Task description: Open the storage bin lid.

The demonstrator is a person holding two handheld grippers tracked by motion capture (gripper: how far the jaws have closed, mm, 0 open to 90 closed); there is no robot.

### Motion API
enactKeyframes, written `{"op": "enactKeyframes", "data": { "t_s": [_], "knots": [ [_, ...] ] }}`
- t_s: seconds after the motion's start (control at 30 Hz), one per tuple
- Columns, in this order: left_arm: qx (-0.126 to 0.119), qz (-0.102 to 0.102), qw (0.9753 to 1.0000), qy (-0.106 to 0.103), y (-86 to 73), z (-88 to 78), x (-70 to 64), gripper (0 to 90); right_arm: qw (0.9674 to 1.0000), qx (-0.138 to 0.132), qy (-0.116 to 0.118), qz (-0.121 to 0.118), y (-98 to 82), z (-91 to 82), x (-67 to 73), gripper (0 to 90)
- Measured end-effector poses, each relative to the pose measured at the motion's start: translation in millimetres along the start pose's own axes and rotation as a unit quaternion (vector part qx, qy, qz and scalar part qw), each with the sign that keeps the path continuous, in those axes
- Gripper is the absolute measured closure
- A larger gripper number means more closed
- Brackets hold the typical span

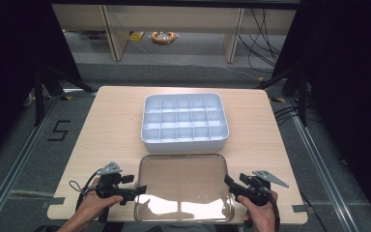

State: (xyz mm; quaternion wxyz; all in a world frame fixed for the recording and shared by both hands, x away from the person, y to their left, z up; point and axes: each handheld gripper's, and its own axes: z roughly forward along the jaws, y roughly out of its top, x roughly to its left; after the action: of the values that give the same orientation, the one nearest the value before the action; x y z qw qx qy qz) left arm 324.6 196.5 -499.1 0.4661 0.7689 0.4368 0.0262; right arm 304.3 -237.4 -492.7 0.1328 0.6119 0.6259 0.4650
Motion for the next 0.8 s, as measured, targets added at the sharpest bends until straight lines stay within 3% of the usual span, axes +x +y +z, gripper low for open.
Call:
{"op": "enactKeyframes", "data": {
  "t_s": [0.03, 0.1, 0.13, 0.23, 0.3, 0.33, 0.4, 0.5, 0.53, 0.57, 0.63, 0.67, 0.7, 0.8],
  "knots": [
    [0.0, 0.0, 1.0, 0.0, 0.0, 0.0, 0.0, 23.3, 0.9994, -0.006, -0.006, -0.033, 0.4, 0.4, -2.6, 33.1],
    [-0.003, 0.001, 0.9999, -0.01, -0.9, -0.8, -0.1, 22.6, 0.9993, -0.011, -0.01, -0.033, -0.4, 0.8, 0.3, 33.0],
    [-0.003, 0.003, 0.9999, -0.015, -2.0, -2.5, -1.3, 21.8, 0.9995, -0.004, 0.002, -0.031, -1.1, -2.0, 5.5, 32.6],
    [0.001, -0.002, 0.9999, -0.012, -4.7, -6.1, -5.4, 19.5, 0.998, -0.007, 0.009, -0.062, -3.6, -1.3, 7.7, 32.4],
    [-0.003, -0.005, 0.9999, -0.012, -5.7, -6.7, -7.3, 18.8, 0.9982, 0.001, 0.003, -0.06, -4.8, -3.4, 10.4, 32.1],
    [-0.002, -0.001, 0.9999, -0.014, -7.1, -8.5, -8.7, 18.3, 0.9971, 0.0, 0.014, -0.075, -7.0, -3.2, 12.9, 31.8],
    [-0.002, 0.002, 0.9999, -0.015, -7.7, -9.3, -9.2, 17.9, 0.9963, 0.008, 0.013, -0.084, -8.8, -4.6, 15.6, 31.4],
    [-0.012, 0.011, 0.9998, -0.015, -9.6, -10.4, -10.4, 17.8, 0.9961, 0.013, 0.019, -0.085, -11.0, -6.0, 18.5, 31.0],
    [-0.004, -0.002, 0.9998, -0.018, -11.3, -12.5, -13.1, 17.7, 0.9957, 0.015, 0.022, -0.089, -13.3, -7.2, 20.4, 30.6],
    [-0.013, 0.012, 0.9997, -0.017, -11.6, -11.7, -11.4, 17.8, 0.9951, 0.015, 0.03, -0.093, -14.6, -6.9, 20.9, 30.5],
    [-0.014, 0.012, 0.9997, -0.018, -12.0, -12.0, -11.6, 17.8, 0.9959, 0.016, 0.027, -0.085, -16.4, -7.8, 23.4, 30.2],
    [-0.012, 0.009, 0.9997, -0.019, -12.7, -13.3, -12.4, 17.8, 0.9941, 0.02, 0.026, -0.104, -18.1, -9.1, 22.4, 29.9],
    [-0.011, 0.012, 0.9997, -0.019, -13.1, -13.5, -12.1, 17.7, 0.9947, 0.021, 0.033, -0.095, -18.8, -9.7, 23.4, 29.6],
    [-0.007, 0.008, 0.9998, -0.017, -14.9, -14.9, -13.1, 17.8, 0.9939, 0.02, 0.034, -0.103, -21.5, -11.6, 23.7, 29.3]
  ]
}}
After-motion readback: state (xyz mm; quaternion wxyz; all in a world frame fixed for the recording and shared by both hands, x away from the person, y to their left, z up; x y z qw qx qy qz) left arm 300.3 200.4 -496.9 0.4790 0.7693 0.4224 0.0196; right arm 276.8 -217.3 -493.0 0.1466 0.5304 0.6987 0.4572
